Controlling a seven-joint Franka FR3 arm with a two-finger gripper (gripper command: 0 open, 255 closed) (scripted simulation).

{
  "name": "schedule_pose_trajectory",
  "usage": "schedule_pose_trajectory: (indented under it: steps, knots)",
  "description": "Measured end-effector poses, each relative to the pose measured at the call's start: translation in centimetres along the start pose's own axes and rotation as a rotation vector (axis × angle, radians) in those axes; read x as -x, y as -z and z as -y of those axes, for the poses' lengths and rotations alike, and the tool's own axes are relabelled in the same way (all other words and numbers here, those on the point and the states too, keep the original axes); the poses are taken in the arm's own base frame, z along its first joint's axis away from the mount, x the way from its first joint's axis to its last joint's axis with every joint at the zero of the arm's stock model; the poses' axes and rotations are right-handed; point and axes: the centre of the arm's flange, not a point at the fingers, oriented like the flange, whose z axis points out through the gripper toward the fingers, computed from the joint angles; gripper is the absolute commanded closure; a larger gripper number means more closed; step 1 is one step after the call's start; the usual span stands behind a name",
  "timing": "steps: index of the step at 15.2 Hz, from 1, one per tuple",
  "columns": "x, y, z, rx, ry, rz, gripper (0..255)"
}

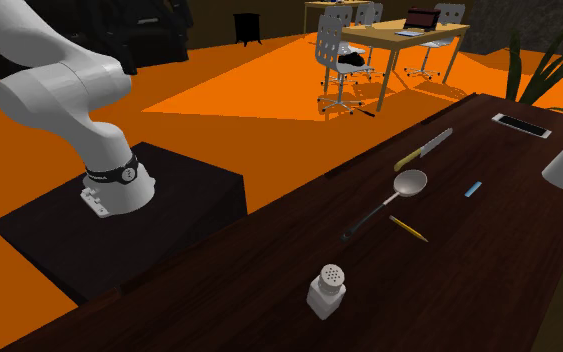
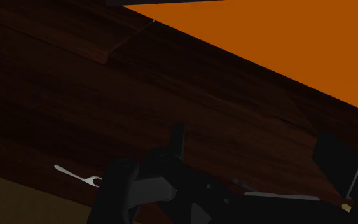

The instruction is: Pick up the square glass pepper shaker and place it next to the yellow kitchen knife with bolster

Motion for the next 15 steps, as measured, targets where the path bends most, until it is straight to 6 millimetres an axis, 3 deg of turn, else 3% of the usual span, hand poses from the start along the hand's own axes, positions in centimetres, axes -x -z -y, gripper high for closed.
schedule_pose_trajectory:
  steps: [2, 4, 15]
  knots:
    - [-0.5, -0.3, -0.1, 0.0, 0.002, 0.001, 0]
    - [-2.3, -1.4, -0.4, 0.001, 0.007, 0.006, 0]
    - [-14.9, -8.7, -3.1, 0.005, 0.046, 0.036, 0]
